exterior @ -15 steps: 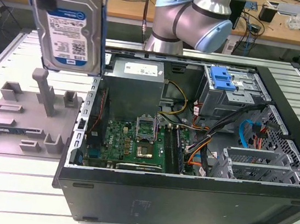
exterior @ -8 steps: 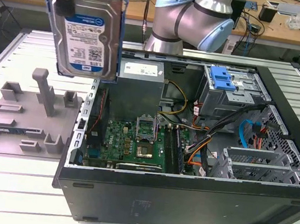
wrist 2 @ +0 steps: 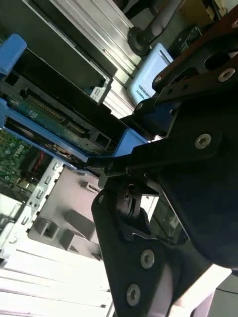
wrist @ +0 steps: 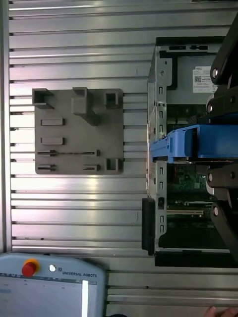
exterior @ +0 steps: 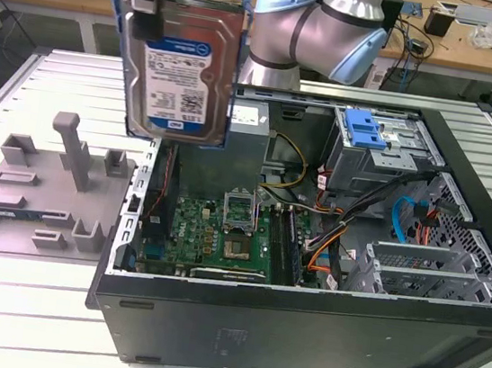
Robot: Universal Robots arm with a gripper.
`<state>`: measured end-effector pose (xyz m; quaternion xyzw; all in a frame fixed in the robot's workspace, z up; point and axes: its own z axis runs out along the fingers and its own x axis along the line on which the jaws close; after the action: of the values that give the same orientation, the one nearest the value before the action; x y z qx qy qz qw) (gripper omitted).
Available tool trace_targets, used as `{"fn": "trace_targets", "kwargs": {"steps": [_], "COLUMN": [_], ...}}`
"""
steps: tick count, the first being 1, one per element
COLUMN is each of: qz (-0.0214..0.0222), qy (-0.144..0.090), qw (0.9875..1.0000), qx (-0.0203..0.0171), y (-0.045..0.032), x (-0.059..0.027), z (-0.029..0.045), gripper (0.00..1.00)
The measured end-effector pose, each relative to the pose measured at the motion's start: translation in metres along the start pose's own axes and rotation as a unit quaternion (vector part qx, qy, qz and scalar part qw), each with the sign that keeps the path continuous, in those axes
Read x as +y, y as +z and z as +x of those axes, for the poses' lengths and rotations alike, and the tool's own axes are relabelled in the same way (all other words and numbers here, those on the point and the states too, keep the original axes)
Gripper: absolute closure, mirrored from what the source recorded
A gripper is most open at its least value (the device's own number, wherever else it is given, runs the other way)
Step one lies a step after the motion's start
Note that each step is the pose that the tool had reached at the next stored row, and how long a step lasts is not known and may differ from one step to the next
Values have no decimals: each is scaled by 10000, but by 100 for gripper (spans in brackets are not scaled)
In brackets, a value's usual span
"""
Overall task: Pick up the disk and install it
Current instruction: 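Pick up the disk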
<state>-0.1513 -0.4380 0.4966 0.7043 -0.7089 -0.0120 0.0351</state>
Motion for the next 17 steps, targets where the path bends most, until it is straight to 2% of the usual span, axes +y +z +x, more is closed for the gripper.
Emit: {"fn": "trace_targets", "kwargs": {"steps": [8,17], "qz": [-2,-2], "qy": [-1,-1], "qw": [10000,10000], "qx": [0,0], "y": [-21,-37], "x": [-365,-690], "z": [178,355], "gripper": [64,64]}}
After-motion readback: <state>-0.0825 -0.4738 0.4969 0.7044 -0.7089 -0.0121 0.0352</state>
